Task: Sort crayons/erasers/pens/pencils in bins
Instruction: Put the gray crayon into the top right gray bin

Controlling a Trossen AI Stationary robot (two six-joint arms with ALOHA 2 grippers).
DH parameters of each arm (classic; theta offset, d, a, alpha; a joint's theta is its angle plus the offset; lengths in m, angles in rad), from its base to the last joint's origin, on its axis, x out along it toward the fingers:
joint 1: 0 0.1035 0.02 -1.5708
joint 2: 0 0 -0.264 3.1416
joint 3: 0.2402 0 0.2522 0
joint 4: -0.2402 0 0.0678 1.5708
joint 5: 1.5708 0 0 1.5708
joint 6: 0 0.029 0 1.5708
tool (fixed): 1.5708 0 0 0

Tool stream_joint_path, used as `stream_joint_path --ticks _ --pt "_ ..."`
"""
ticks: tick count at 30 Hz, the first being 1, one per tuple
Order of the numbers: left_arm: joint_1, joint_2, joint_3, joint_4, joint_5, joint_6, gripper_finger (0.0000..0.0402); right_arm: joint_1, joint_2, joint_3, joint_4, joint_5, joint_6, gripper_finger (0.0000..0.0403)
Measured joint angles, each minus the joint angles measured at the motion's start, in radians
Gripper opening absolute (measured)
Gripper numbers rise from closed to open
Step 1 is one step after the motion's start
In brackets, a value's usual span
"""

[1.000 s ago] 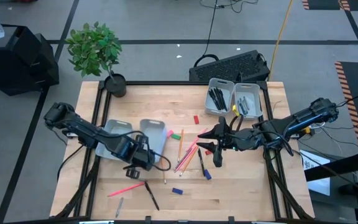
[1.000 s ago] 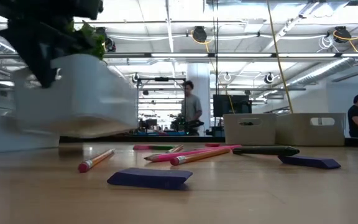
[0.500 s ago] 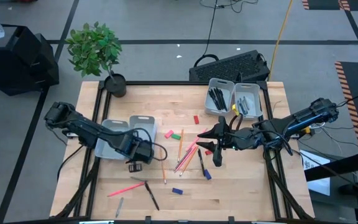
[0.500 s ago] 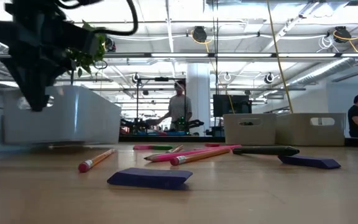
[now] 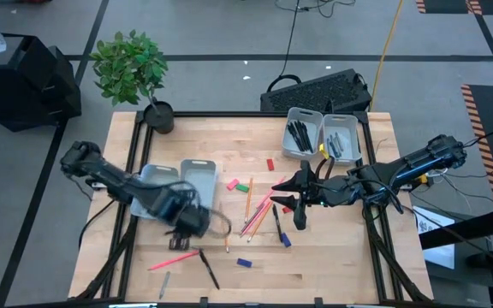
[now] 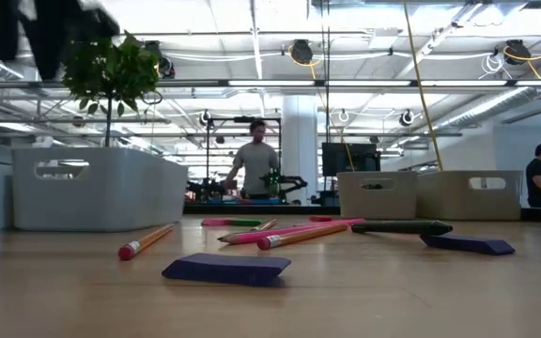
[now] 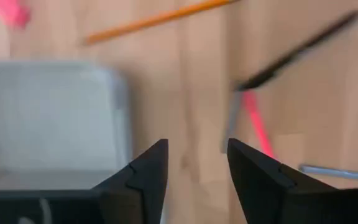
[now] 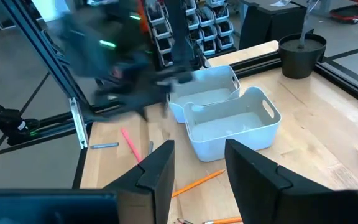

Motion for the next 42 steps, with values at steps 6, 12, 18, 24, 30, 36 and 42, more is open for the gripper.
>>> stream_joint_path --ticks 6,12,18,24,30,36,42 --pt "-0.207 -0.031 -0.009 0.016 -0.085 -0.104 0.0149 0.001 0.000 0.000 -0.001 0.000 0.018 0.0134" --pt "-0.327 -0.032 -0.196 0.210 -0.096 -0.113 0.0147 0.002 0.000 -0.016 -0.003 -0.001 0.039 0.0134" --pt "-0.305 -0.027 -0.382 0.460 -0.141 -0.129 0.0147 0.005 0.000 -0.016 -0.002 -0.049 0.074 0.0134" --pt "-0.249 -0.027 -0.499 0.615 -0.099 -0.099 0.0147 0.007 0.000 -0.017 -0.003 -0.052 0.081 0.0134" --pt "-0.242 -0.027 -0.561 0.714 -0.100 -0.097 0.0147 0.007 0.000 -0.017 -0.004 -0.051 0.086 0.0134" --pt "-0.243 -0.015 -0.612 0.751 -0.100 -0.123 0.0147 0.007 0.000 -0.017 -0.004 -0.050 0.121 0.0134" --pt "-0.250 0.017 -0.622 0.760 -0.099 -0.115 0.0103 0.007 0.000 -0.017 -0.003 -0.050 0.131 0.0134"
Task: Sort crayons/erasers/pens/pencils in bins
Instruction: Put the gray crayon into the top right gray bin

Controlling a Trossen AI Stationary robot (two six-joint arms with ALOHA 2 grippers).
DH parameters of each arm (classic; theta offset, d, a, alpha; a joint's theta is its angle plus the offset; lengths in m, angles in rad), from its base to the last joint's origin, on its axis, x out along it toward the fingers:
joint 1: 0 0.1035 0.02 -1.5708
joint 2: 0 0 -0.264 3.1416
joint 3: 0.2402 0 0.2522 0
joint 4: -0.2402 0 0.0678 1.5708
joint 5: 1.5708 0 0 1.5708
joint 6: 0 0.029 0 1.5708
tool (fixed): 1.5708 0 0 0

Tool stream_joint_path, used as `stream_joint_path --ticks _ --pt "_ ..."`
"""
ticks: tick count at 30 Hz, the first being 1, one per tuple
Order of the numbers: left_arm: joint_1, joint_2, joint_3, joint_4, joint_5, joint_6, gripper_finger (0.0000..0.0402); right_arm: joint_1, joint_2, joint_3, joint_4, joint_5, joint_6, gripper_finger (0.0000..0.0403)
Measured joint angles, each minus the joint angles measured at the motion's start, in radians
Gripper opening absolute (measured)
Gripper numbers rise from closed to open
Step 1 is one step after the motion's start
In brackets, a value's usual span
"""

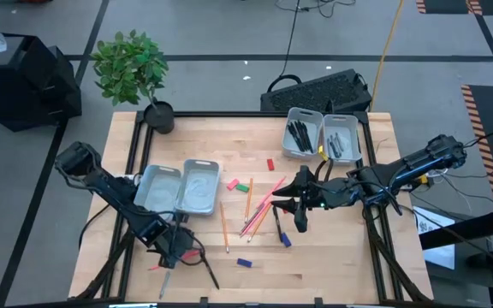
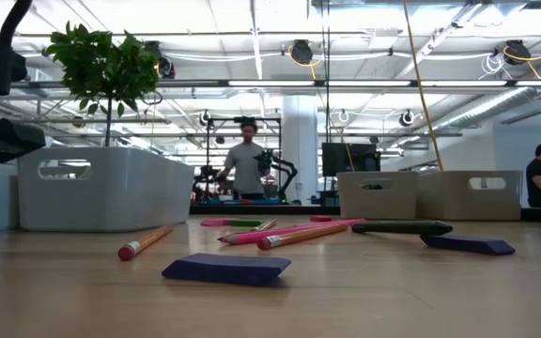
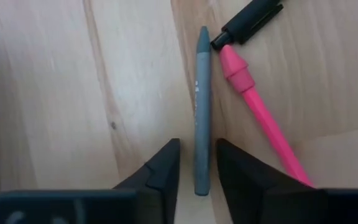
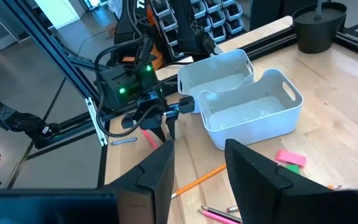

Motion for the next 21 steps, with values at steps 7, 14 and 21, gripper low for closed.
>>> stream_joint_path --ticks 7,14,21 --pt "0.007 0.012 0.002 0.001 0.009 -0.006 0.0015 0.000 0.000 0.000 0.022 -0.002 0.000 0.0134" --pt "0.022 0.013 0.002 -0.002 0.022 -0.007 0.0041 0.000 0.000 0.000 0.044 -0.053 -0.004 0.0134" --pt "0.023 0.023 0.057 -0.065 0.025 0.001 0.0023 0.000 0.000 0.000 0.040 -0.053 -0.008 0.0134"
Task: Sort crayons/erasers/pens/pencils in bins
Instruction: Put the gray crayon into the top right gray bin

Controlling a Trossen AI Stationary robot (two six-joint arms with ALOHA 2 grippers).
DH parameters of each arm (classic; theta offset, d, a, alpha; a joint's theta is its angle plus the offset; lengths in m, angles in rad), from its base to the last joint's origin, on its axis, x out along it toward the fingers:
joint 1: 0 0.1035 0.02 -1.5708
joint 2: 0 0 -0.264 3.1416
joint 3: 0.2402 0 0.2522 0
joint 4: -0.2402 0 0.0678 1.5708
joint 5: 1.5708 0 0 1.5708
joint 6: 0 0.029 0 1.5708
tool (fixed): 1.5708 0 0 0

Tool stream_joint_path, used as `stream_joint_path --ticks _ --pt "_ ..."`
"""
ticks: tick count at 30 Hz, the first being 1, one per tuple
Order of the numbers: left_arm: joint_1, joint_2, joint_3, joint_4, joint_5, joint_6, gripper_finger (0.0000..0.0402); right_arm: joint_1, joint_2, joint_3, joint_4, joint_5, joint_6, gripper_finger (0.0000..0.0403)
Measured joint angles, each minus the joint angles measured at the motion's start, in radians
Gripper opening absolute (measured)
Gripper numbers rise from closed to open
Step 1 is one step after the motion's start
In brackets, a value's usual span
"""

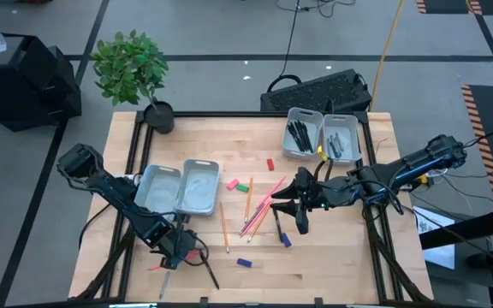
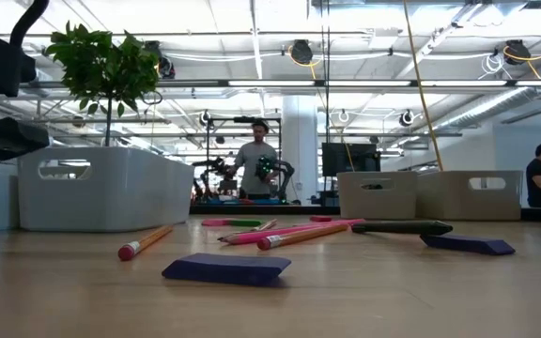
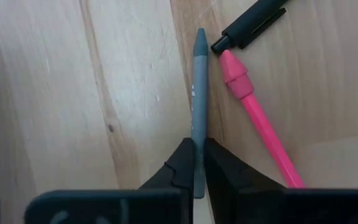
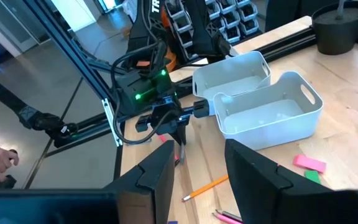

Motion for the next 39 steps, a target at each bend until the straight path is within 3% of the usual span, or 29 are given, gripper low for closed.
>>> stream_joint_path --ticks 14,19,23,27,33,37,39 --pt "0.006 0.003 0.193 -0.212 -0.016 -0.006 0.0041 -0.001 0.000 0.000 -0.007 0.000 -0.048 0.0134" --pt "0.009 0.002 0.312 -0.340 -0.027 0.024 0.0024 -0.002 0.000 0.000 -0.008 0.033 -0.052 0.0134" --pt "0.037 0.000 0.437 -0.430 -0.095 0.119 0.0020 -0.002 0.006 0.000 -0.005 0.077 -0.097 0.0136" --pt "0.103 0.000 0.556 -0.512 -0.215 0.225 0.0029 -0.001 0.027 -0.001 0.023 0.137 -0.222 0.0149" --pt "0.238 -0.020 0.737 -0.536 -0.354 0.378 0.0021 -0.016 0.062 -0.001 0.147 0.137 -0.470 0.0183" --pt "0.319 -0.058 0.855 -0.486 -0.413 0.435 0.0020 -0.021 0.015 -0.001 0.323 0.137 -0.633 0.0195" --pt "0.356 -0.084 0.896 -0.383 -0.423 0.468 0.0024 -0.020 -0.026 -0.001 0.430 0.129 -0.725 0.0196"
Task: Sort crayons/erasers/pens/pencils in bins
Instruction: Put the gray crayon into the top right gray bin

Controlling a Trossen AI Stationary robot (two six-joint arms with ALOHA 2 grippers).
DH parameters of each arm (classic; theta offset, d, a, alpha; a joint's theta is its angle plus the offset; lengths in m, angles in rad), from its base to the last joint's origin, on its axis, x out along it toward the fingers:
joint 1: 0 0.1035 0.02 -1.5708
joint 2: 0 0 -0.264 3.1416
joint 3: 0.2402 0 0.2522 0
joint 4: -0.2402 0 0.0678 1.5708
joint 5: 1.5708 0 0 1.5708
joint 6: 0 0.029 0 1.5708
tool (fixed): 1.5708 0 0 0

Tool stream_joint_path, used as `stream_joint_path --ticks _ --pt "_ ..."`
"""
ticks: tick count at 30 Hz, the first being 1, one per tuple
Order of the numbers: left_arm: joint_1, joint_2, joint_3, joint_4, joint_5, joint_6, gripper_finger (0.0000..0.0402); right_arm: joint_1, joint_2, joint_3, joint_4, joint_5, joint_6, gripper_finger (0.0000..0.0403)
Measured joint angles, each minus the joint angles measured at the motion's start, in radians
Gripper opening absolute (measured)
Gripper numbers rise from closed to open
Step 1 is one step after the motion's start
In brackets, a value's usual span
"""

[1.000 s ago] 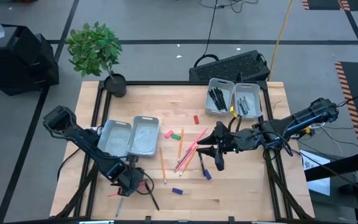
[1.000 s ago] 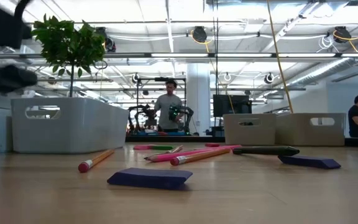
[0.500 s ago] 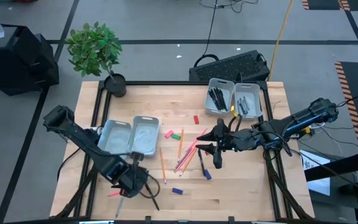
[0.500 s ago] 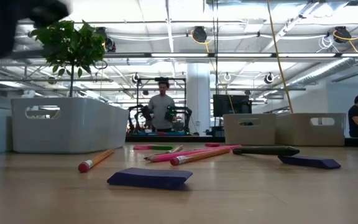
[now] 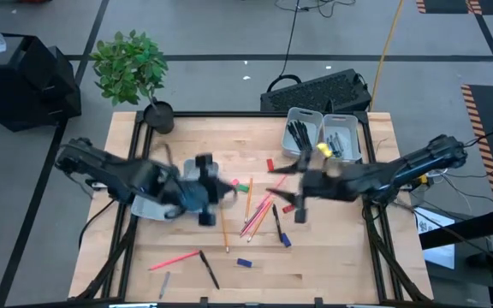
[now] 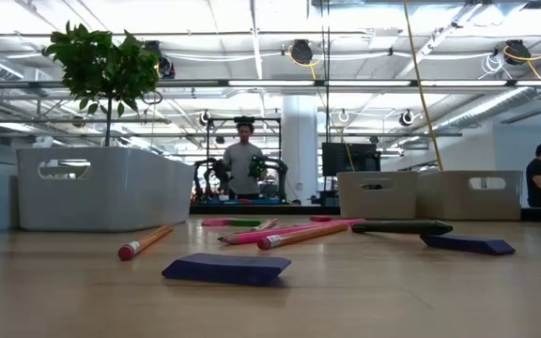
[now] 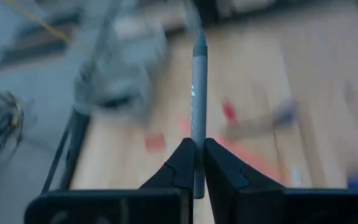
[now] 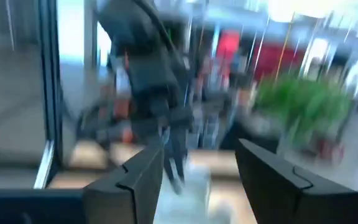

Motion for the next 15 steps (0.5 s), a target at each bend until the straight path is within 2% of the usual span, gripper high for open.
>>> stream_joint_path --ticks 4,8,11,15 --pt "0.061 -0.032 0.016 0.284 0.039 0.085 0.0024 -0.007 -0.072 0.002 0.096 -0.062 -0.139 0.0196" --pt "0.095 -0.024 0.016 0.517 0.127 0.141 0.0018 -0.030 -0.083 0.002 0.108 -0.111 -0.130 0.0196" --pt "0.108 -0.002 0.016 0.604 0.157 0.152 0.0021 -0.043 -0.068 0.001 0.104 -0.129 -0.064 0.0196" --pt "0.111 0.029 0.016 0.640 0.163 0.154 0.0024 -0.048 -0.033 0.001 0.122 -0.130 -0.005 0.0196"
